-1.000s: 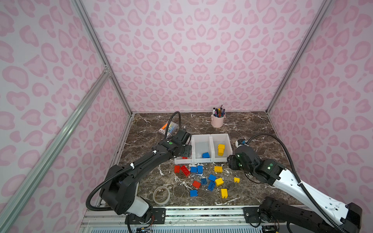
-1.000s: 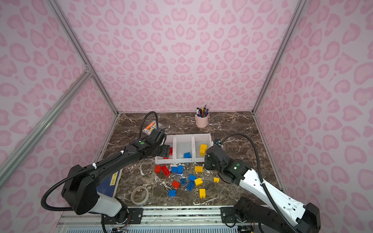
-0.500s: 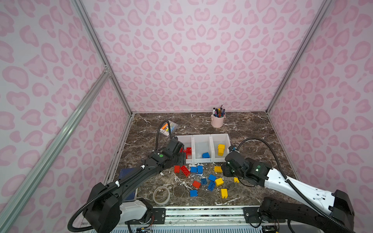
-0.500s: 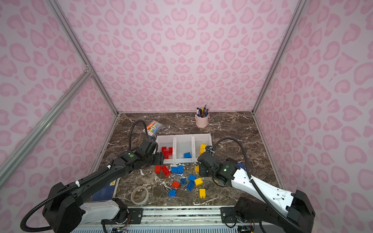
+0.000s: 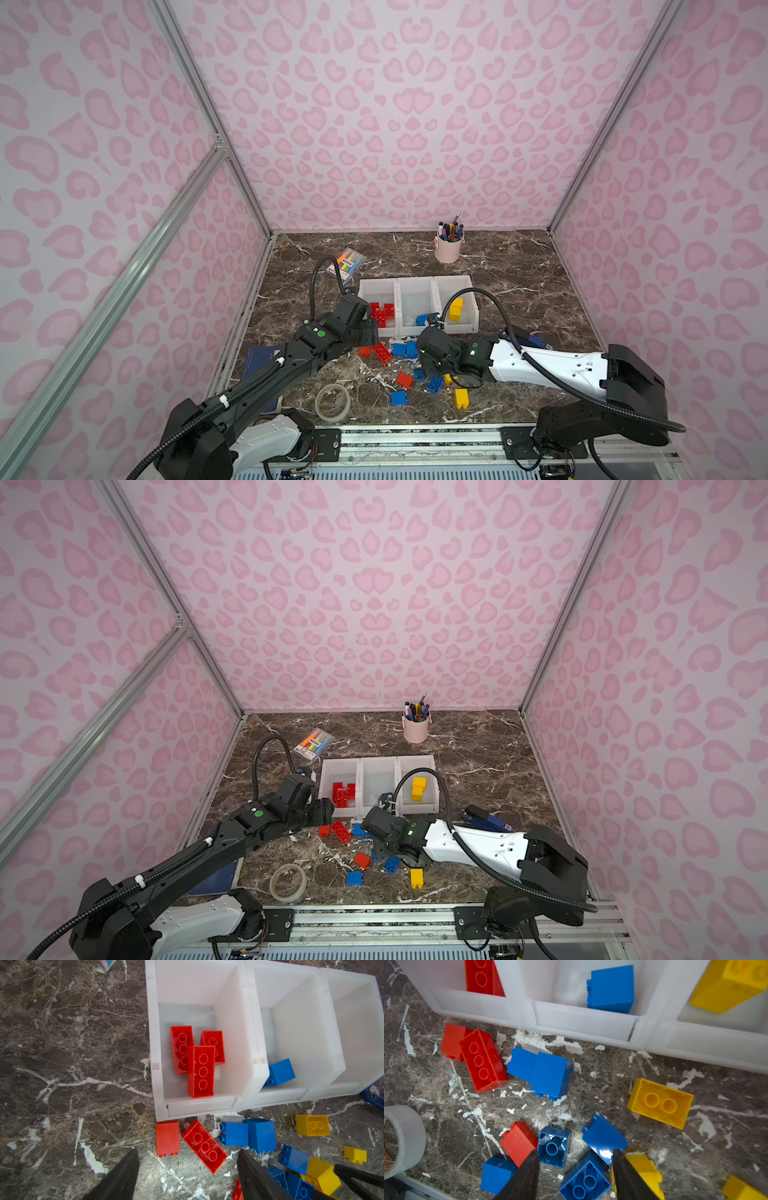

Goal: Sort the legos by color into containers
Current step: 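Grasp a blue brick from the pile with the right gripper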

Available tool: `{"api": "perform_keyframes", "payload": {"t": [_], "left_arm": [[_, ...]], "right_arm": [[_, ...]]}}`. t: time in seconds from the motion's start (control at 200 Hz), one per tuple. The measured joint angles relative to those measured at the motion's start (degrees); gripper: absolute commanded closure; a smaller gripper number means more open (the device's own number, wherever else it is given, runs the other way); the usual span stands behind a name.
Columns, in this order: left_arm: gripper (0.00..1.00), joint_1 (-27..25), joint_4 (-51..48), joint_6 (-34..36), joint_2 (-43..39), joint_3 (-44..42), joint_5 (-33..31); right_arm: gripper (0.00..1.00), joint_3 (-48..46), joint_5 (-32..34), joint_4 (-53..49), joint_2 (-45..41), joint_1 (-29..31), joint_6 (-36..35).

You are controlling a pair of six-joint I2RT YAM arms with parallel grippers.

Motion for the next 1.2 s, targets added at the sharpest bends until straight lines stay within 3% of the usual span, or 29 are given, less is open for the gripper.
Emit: {"api": "perform_keyframes", "payload": {"t": [0.725, 1.2], "left_arm": [[0.23, 0.0, 0.0, -1.0, -0.9, -1.6, 0.5], [0.23, 0.0, -0.1, -1.0, -1.8, -1.7, 0.5]], "right_arm": [[0.60, 2.7, -3.1, 3.1, 12.3, 2.7, 2.3], [0.71, 4.2, -2.3, 1.5, 11.4, 3.1, 2.7]]}}
